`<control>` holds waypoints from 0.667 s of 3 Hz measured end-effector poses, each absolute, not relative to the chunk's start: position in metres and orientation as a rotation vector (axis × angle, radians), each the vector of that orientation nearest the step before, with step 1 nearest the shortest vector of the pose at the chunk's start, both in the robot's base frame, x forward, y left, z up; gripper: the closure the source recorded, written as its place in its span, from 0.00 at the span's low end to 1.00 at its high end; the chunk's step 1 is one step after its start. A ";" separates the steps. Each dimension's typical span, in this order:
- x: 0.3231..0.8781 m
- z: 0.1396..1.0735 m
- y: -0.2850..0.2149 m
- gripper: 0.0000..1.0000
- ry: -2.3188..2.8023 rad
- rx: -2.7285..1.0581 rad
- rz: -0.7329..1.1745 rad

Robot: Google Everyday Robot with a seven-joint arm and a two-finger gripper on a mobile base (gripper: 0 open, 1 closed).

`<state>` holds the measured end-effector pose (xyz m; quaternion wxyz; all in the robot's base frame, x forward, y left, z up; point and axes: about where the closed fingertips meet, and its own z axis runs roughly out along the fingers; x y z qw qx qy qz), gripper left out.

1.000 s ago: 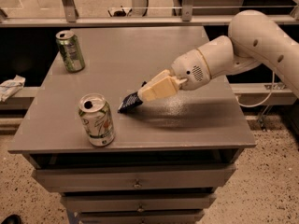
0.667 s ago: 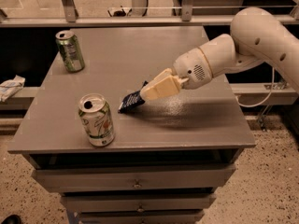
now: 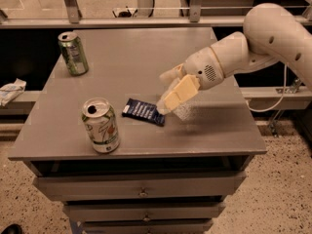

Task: Move rxbar blueberry near 7up can

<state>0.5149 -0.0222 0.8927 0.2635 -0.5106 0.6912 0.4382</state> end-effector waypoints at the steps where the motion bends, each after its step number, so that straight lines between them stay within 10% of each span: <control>1: 0.536 0.899 -0.044 0.00 1.873 -1.376 1.019; 2: 0.569 0.920 -0.090 0.00 1.826 -1.334 0.742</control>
Offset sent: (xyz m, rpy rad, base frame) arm 0.1130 -0.1571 0.0814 -0.2018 -0.6842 -0.3997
